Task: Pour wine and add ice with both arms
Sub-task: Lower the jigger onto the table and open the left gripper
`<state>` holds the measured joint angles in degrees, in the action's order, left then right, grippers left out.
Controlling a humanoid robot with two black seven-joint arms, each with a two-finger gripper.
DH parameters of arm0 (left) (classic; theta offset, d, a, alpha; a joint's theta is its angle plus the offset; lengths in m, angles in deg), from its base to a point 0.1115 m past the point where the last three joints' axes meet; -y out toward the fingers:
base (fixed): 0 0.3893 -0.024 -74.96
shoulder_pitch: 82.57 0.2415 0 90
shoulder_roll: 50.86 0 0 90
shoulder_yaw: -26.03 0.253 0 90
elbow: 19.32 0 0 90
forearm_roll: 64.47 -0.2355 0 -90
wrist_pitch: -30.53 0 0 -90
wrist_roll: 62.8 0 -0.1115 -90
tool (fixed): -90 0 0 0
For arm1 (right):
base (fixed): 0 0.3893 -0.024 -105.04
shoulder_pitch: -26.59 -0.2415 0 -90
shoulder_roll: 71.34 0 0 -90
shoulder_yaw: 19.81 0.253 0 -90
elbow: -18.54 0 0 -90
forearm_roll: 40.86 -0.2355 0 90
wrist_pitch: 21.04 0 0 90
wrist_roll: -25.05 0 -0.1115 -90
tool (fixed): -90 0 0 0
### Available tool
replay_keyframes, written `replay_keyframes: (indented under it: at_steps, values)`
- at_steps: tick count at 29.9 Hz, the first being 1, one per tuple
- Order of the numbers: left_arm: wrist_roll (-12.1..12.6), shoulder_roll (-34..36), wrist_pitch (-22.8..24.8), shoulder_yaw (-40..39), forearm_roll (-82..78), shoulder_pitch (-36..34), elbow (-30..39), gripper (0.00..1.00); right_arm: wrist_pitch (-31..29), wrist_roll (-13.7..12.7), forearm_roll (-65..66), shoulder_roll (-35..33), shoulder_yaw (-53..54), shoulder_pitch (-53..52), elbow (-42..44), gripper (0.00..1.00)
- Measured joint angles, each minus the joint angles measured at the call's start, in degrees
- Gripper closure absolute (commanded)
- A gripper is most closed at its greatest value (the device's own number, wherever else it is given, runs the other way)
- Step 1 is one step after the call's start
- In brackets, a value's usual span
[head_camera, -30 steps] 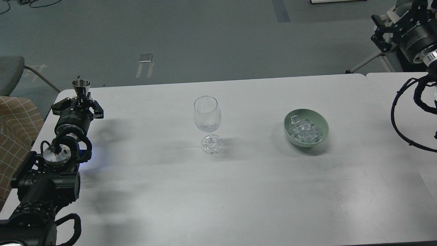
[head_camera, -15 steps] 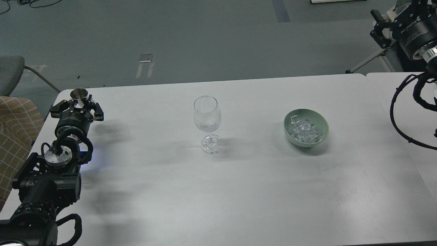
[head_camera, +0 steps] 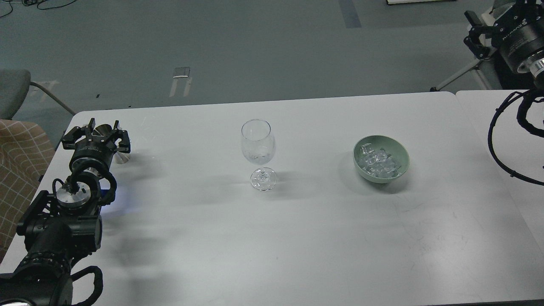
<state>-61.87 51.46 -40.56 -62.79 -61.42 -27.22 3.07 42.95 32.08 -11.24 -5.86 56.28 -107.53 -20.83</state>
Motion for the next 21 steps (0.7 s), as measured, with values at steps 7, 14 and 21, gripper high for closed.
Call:
replay_keyframes:
  at_steps: [7, 14, 21]
  values:
    - [0.1, 0.5, 0.4, 0.0, -0.1, -1.7, 1.1, 0.11, -0.1, 0.0, 0.0, 0.0, 0.2, 0.1, 0.1, 0.00]
    - [0.0, 1.5, -0.7, 0.0, -0.3, -2.8, 6.6, 0.02, -0.3, 0.0, -0.1, 0.0, 0.5, 0.1, 0.1, 0.00]
    - [0.6, 4.4, -0.5, 3.2, -0.8, -1.7, 16.4, 0.02, -0.8, 0.6, 0.0, -1.4, 0.4, 0.1, -1.8, 0.00]
